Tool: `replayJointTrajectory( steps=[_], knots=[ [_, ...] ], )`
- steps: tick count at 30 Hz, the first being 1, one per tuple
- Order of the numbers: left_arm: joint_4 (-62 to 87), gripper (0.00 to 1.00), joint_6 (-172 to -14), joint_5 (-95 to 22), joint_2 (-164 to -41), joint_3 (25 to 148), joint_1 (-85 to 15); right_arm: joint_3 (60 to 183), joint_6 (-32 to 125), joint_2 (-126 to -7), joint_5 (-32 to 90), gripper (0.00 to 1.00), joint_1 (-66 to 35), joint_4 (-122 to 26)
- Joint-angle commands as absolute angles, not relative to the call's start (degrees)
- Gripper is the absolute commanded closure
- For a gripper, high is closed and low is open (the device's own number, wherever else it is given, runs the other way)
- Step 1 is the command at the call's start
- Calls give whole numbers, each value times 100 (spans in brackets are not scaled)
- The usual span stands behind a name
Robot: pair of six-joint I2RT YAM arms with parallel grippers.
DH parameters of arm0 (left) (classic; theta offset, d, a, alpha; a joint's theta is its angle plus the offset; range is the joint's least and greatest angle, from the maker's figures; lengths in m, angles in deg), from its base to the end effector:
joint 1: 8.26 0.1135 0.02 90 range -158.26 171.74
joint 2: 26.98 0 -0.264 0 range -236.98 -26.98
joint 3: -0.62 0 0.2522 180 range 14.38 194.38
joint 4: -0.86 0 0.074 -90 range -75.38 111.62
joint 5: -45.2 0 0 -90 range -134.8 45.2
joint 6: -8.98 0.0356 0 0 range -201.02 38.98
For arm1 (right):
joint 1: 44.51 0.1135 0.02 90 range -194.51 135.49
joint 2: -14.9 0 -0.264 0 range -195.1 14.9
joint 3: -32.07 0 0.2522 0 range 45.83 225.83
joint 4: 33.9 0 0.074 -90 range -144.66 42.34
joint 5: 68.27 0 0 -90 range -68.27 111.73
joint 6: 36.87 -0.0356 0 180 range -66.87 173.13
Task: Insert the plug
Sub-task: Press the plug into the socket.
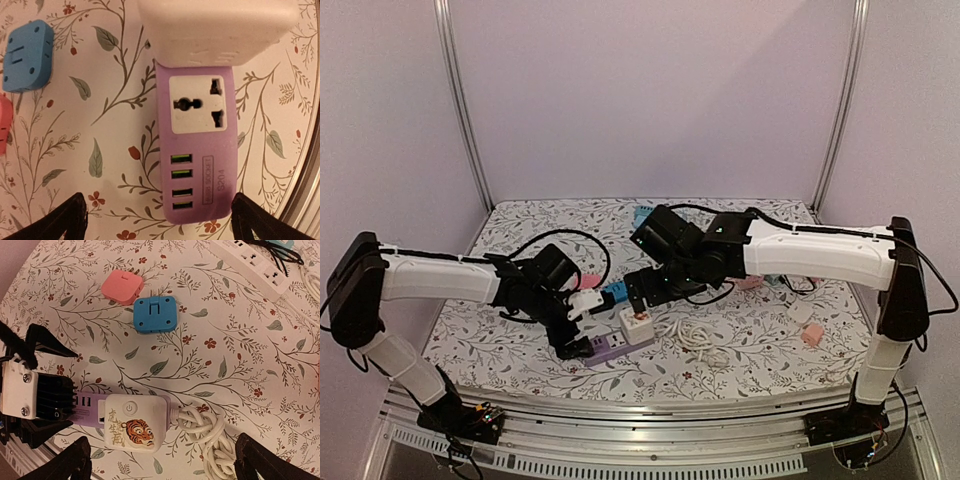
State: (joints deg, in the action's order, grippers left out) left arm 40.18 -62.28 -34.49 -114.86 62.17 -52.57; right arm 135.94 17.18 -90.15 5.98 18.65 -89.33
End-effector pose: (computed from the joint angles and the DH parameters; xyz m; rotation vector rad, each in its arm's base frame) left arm 0.1968 -0.2010 0.1661 1.4797 2.3102 -0.3723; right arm 0.1893 0.3528 0.2729 -0.4947 2.4918 0.3516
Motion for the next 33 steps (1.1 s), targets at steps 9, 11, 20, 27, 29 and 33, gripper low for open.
replayJointTrajectory(
  steps=[9, 11, 20, 27, 29, 33],
  knots=[
    [4010, 0, -6414, -2931, -11198, 5738, -4897, 15231, 1902, -10593, 1164, 1, 1942, -10413],
    [4008, 1, -6389, -2918, -11188, 5730, -4895, 15375, 1965, -10751, 1147, 1, 1932, -10488],
    [3987, 0, -6407, -2915, -11219, 5727, -4873, 15481, 1948, -11097, 1237, 26, 1953, -10550],
    [4006, 1, -6419, -2931, -11249, 5758, -4868, 15136, 1845, -11066, 1219, 55, 2079, -10456],
    [4015, 1, -6429, -2951, -11258, 5783, -4871, 14890, 1810, -11024, 1253, 63, 2131, -10337],
    [4060, 1, -6435, -2985, -11245, 5851, -4869, 14293, 1814, -10967, 1080, 78, 2281, -10041]
  ],
)
